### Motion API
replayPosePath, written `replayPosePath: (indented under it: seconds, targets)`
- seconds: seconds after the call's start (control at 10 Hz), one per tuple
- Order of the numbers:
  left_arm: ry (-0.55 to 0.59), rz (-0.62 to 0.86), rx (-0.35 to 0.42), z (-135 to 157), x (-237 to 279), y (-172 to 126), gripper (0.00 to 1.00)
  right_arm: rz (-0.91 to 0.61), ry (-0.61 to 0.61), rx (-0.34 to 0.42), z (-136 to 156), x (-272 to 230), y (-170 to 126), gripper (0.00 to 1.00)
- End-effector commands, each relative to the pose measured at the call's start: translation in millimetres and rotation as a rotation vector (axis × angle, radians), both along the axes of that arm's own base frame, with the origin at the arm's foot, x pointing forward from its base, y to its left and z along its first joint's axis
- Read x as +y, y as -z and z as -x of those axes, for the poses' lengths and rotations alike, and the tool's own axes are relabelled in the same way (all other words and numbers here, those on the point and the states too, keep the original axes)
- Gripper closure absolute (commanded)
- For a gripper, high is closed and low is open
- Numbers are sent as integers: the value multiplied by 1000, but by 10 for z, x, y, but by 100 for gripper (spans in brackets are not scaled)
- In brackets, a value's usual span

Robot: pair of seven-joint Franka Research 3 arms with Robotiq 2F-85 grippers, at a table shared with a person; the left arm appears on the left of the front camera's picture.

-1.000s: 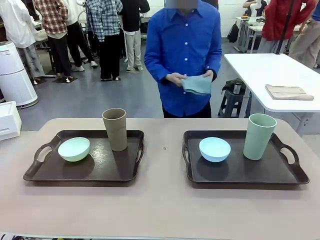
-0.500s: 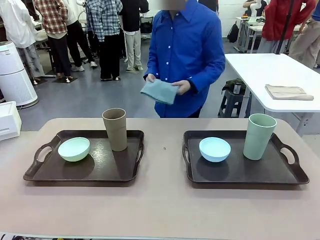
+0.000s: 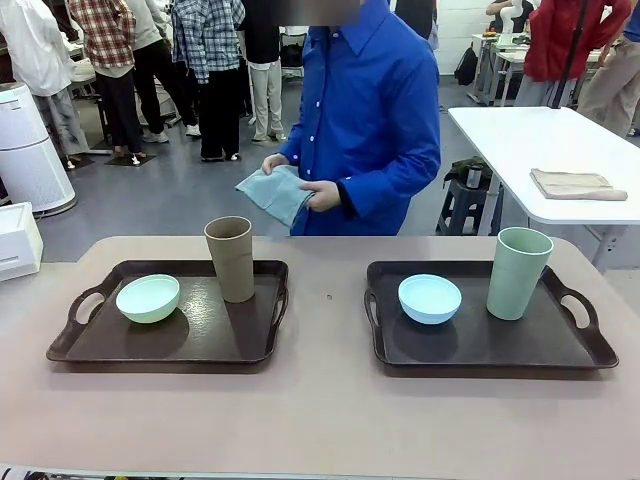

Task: Set up a tray with a mat and arrange the tableware.
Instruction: Pick up the Picnic Bowl and Reusable plastic cup from the Handle tray in front of the human's position and hold them in the air.

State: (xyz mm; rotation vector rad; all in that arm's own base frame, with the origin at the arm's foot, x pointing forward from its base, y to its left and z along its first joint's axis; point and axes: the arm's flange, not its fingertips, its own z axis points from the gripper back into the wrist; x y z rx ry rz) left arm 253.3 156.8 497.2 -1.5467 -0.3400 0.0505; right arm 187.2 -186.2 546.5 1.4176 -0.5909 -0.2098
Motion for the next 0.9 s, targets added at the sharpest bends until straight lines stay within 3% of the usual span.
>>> replayPosePath:
  seconds: [0.0,0.8]
  targets:
    - [-4,15,-28,-15,12,-21,0,-15,-1,-31,-31,-10,-24,0]
    - [-4,15,-28,-15,12,-21,0,-15,-1,-31,-31,-10,-24,0]
